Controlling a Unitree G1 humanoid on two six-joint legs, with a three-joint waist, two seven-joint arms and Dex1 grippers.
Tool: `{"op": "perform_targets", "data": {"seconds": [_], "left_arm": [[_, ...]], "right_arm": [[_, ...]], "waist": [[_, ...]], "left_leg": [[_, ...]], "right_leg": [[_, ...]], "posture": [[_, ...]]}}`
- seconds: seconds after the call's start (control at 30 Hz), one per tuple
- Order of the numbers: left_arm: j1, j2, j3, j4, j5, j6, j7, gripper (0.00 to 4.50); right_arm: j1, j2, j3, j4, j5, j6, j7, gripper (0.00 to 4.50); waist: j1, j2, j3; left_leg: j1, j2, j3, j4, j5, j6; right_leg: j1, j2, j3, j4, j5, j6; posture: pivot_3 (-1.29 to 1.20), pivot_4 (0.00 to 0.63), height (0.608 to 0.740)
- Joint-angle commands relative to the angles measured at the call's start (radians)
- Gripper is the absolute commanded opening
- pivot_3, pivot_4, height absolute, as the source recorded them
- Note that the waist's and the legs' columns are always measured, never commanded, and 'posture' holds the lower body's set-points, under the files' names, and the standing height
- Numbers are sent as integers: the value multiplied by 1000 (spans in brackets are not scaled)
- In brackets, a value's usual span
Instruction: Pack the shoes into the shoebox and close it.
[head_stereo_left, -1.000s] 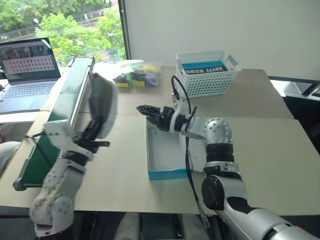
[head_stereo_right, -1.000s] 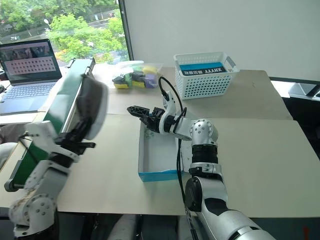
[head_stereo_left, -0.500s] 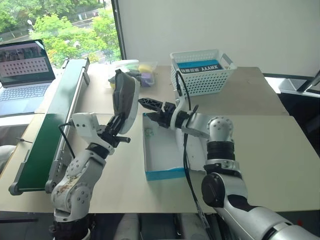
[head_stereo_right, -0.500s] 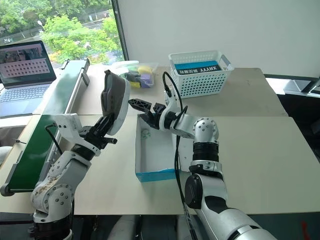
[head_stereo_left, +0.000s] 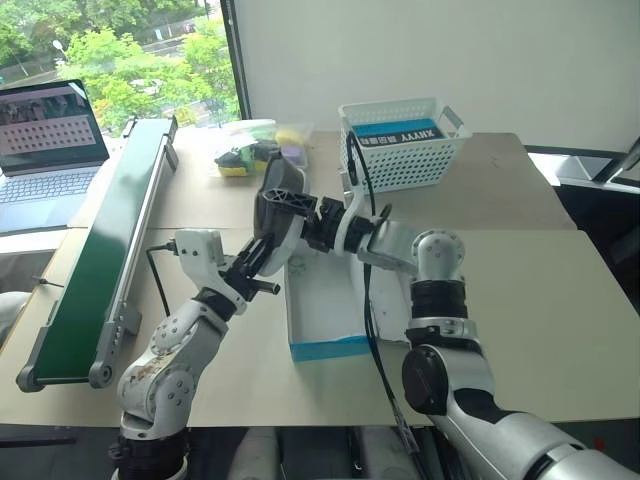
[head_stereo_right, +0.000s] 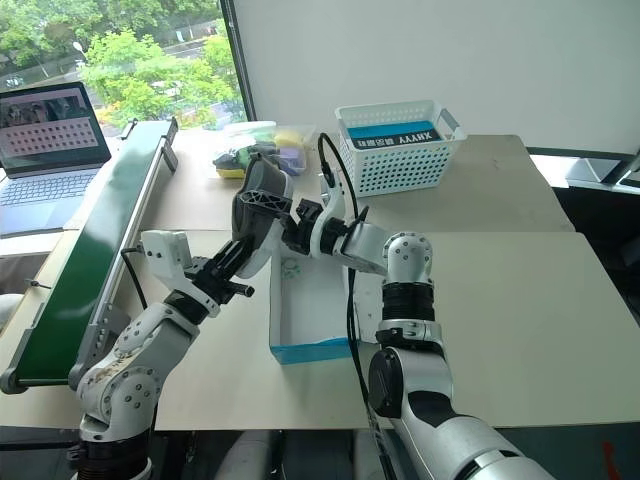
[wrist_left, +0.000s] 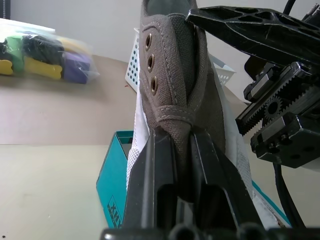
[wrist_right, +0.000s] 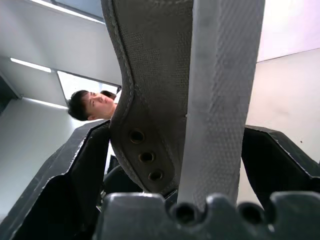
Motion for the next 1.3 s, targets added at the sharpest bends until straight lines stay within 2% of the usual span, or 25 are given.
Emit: {"op": "perform_targets", "data": {"seconds": [0.03, 0.1, 0.2, 0.47, 0.53, 0.57, 0.67, 0.73, 0.77, 0.87, 0.97, 1.03, 1.13, 1.3], "left_arm": [[-13, 1, -3, -22, 5, -9, -1, 70], [-12, 2, -3, -17, 10, -10, -1, 70], [-5, 1, -8, -19, 17, -11, 0, 22], [-2, 12, -15, -9, 52, -15, 4, 22], [-1, 31, -30, -1, 84, -5, 6, 22], [0, 37, -37, 4, 96, 4, 9, 22], [-2, 40, -36, 15, 124, -13, 14, 22], [-5, 51, -36, 10, 146, -30, 7, 904], [-7, 67, -48, 4, 169, -32, 0, 1064], [-1, 117, -88, -11, 227, -36, -27, 2215], [17, 135, -92, -31, 231, -45, -50, 2215], [42, 147, -89, -53, 229, -42, -65, 2215], [74, 151, -89, -68, 233, -45, -77, 2215], [113, 142, -90, -71, 243, -53, -86, 2215]], "right_arm": [[-42, 123, 23, -56, 55, -20, 3, 4500], [-37, 120, 33, -56, 46, -33, 0, 4500], [-34, 116, 37, -54, 39, -55, -9, 3861], [-35, 100, 58, -45, 38, -88, -4, 1167], [-36, 100, 62, -41, 39, -92, -3, 621], [-37, 102, 61, -39, 43, -93, -6, 510], [-43, 110, 46, -26, 65, -99, -15, 459], [-48, 117, 23, -18, 94, -102, -25, 458], [-50, 119, 10, -14, 107, -105, -31, 458], [-61, 107, -21, 0, 115, -148, -60, 458], [-94, 46, -43, 35, 58, -245, -93, 458], [-122, -46, -14, 33, -14, -242, -111, 458], [-147, -152, 23, -11, -65, -163, -123, 458], [-132, -300, 81, -172, -37, 178, -190, 458]], "waist": [[1, 0, 0], [1, 0, 0], [1, 0, 0], [1, 0, 0], [1, 0, 0], [1, 0, 0], [1, 0, 0], [1, 0, 0], [1, 0, 0], [1, 0, 0], [1, 0, 0], [2, 1, 1], [4, 5, 5], [11, 6, 6]], "left_leg": [[0, 0, 0, 0, 0, 0], [0, 0, 0, 0, 0, 0], [0, 0, 0, 0, 0, 0], [0, 0, 0, 0, 0, 0], [0, 0, 0, 0, 0, 0], [0, 0, 0, 0, 0, 0], [0, 0, 0, 0, 0, 0], [0, 0, 0, 0, 0, 0], [0, 0, 0, 0, 0, 0], [0, 0, 0, 0, 0, 0], [0, 0, 0, 0, 0, 0], [0, 0, 0, 0, 0, 0], [-1, 0, 0, 0, 0, 0], [-2, 0, 0, -1, 0, 0]], "right_leg": [[0, 0, 0, 0, 0, 0], [0, 0, 0, 0, 0, 0], [0, 0, 0, 0, 0, 0], [0, 0, 0, 0, 0, 0], [0, 0, 0, 0, 0, 0], [0, 0, 0, 0, 0, 0], [0, 0, 0, 0, 0, 0], [0, 0, 0, 0, 0, 0], [0, 0, 0, 0, 0, 0], [0, 0, 0, 0, 0, 0], [0, 0, 0, 0, 0, 0], [0, 0, 0, 0, 0, 0], [-1, 0, 0, 0, 0, 0], [-2, -1, 0, -1, 0, 0]], "posture": [[0, 150, 734], [0, 150, 734], [0, 150, 734], [0, 150, 734], [0, 150, 734], [0, 150, 734], [0, 150, 734], [0, 150, 734], [0, 150, 734], [0, 150, 734], [0, 150, 734], [0, 150, 734], [0, 150, 734], [0, 150, 734]]}}
